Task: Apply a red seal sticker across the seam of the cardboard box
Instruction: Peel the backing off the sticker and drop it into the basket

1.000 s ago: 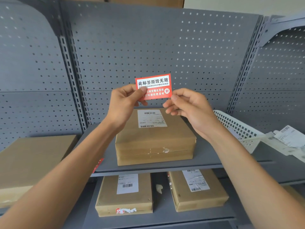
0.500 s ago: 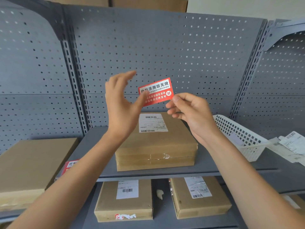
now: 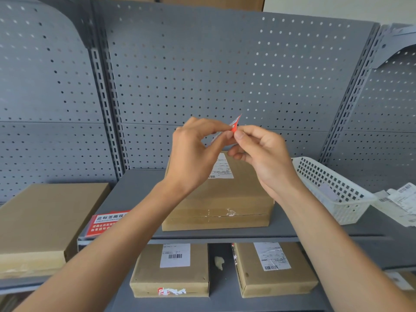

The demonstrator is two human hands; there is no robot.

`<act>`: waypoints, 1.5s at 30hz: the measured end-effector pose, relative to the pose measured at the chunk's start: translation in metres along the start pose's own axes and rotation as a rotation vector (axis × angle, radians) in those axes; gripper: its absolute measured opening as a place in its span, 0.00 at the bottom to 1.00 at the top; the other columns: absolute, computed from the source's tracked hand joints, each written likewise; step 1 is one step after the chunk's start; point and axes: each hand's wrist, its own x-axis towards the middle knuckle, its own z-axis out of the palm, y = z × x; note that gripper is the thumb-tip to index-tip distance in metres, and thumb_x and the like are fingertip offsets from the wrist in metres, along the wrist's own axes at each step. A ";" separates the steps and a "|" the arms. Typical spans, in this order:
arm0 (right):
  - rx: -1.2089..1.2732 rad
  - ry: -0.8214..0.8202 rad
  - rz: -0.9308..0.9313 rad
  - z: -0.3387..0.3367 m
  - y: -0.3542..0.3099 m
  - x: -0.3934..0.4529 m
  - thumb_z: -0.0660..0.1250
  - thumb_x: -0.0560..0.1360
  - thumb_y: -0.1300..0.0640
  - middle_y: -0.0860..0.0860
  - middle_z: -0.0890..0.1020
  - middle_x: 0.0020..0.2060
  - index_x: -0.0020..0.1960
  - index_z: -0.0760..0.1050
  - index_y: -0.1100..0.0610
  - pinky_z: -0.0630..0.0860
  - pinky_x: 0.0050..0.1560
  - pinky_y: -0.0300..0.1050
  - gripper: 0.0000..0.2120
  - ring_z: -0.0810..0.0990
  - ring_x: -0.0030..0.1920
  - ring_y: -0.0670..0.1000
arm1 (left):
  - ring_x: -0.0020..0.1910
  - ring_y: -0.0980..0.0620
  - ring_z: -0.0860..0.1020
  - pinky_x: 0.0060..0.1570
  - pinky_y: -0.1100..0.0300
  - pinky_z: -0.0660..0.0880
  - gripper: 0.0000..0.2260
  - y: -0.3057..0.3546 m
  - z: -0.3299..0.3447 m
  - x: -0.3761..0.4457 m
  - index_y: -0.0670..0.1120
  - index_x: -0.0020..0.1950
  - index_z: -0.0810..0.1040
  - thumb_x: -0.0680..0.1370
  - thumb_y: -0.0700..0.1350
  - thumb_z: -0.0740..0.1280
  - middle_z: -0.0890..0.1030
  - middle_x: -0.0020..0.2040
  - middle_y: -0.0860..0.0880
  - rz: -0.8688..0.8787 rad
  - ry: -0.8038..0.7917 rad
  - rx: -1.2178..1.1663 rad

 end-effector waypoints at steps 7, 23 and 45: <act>-0.037 0.013 -0.006 0.000 0.000 -0.001 0.64 0.83 0.61 0.52 0.87 0.44 0.55 0.82 0.62 0.79 0.50 0.52 0.08 0.83 0.38 0.49 | 0.50 0.56 0.80 0.54 0.55 0.76 0.04 0.000 -0.001 0.000 0.52 0.51 0.88 0.79 0.47 0.73 0.86 0.47 0.58 0.013 0.008 0.006; -0.279 0.025 -0.160 0.000 -0.004 -0.002 0.65 0.81 0.65 0.54 0.87 0.41 0.50 0.82 0.63 0.77 0.43 0.32 0.07 0.83 0.36 0.44 | 0.49 0.54 0.80 0.55 0.46 0.73 0.05 -0.003 -0.003 -0.002 0.54 0.49 0.87 0.80 0.47 0.71 0.83 0.43 0.64 0.085 -0.056 0.146; -0.324 0.002 -0.157 0.002 0.002 0.000 0.65 0.81 0.66 0.54 0.86 0.40 0.48 0.82 0.61 0.77 0.43 0.31 0.07 0.84 0.37 0.46 | 0.47 0.50 0.81 0.53 0.47 0.72 0.06 -0.011 -0.006 -0.002 0.52 0.49 0.87 0.81 0.45 0.70 0.86 0.45 0.59 0.131 -0.084 0.214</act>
